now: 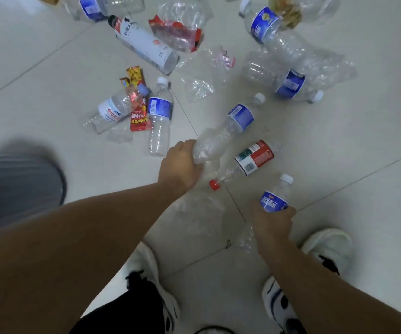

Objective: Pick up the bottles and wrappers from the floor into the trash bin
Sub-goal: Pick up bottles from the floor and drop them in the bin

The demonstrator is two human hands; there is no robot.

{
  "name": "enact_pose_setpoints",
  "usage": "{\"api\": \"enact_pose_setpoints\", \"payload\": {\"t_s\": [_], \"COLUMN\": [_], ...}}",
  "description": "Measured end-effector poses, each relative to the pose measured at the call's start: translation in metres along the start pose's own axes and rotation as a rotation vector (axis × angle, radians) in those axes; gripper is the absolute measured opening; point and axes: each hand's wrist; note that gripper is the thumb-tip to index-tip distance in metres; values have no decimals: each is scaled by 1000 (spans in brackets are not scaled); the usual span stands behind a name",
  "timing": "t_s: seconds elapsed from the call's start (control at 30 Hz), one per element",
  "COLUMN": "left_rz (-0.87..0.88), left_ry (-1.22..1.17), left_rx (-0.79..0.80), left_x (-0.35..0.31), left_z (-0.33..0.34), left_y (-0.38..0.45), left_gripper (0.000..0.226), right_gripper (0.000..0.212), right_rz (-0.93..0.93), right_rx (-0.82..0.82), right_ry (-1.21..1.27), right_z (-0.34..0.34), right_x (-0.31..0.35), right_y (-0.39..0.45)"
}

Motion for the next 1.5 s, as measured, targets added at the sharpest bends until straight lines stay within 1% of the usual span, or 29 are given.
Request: {"api": "enact_pose_setpoints", "payload": {"t_s": [0.07, 0.17, 0.3, 0.37, 0.47, 0.53, 0.63, 0.73, 0.87, 0.97, 1.07, 1.13, 1.23, 1.33, 1.4, 1.43, 1.5], "left_rz": [-25, -55, -150, -211, -344, -444, -522, -594, -646, -646, -603, -597, -539, -489, -469, -457, -451], "left_ry": [-14, -24, -48, -49, -53, -64, -115, -162, -285, -397, -420, -422, -381, -354, -313, -285, -233], "left_rx": [-44, -113, -174, -202, -183, -161, -204, -266, -251, -267, -229, -188, -127, -81, -66, -61, -74], "left_x": [-3, -11, -24, -30, -41, -50, -64, -73, -80, -73, -66, -56, -43, -28, -16, -11, -3], "left_z": [-21, -66, -140, -176, -227, -256, -290, -311, -314, -306, -306, -304, -297, -274, -247, -231, -196], "left_y": [-21, -54, -96, -114, -134, -144, -157, -171, -178, -167, -149, -136, -110, -71, -40, -24, 8], "left_gripper": [43, 37, 36, 33, 36, 37, 21, 15, 25, 39, 53, 56, 56, 55, 60, 63, 70], "right_gripper": [76, 74, 88, 88, 81, 75, 71, 70, 71, 77, 82, 84, 81, 72, 58, 56, 60], "right_rz": [-70, -133, -190, -229, -270, -278, -271, -271, -250, -216, -212, -203, -159, -166, -185, -197, -233], "right_rx": [-14, 44, 63, 84, 147, 217, 325, 372, 357, 324, 285, 270, 238, 203, 197, 194, 191], "right_ry": [-21, -49, -112, -95, -40, 5, 37, 6, -51, -78, -101, -149, -138, -78, -79, -95, -136], "right_z": [-27, -68, -116, -137, -164, -180, -202, -222, -236, -232, -219, -205, -175, -134, -103, -86, -53], "right_x": [5, 26, 76, 105, 148, 172, 200, 214, 222, 221, 219, 216, 215, 210, 205, 203, 201], "right_y": [-15, -44, -94, -120, -152, -168, -187, -202, -207, -201, -201, -204, -202, -188, -171, -161, -136]}}
Point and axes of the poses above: each hand's wrist, its own y-axis towards the middle knuckle, its own z-axis out of the palm, x = y × z, and after that the axes turned 5 degrees about -x, right-handed
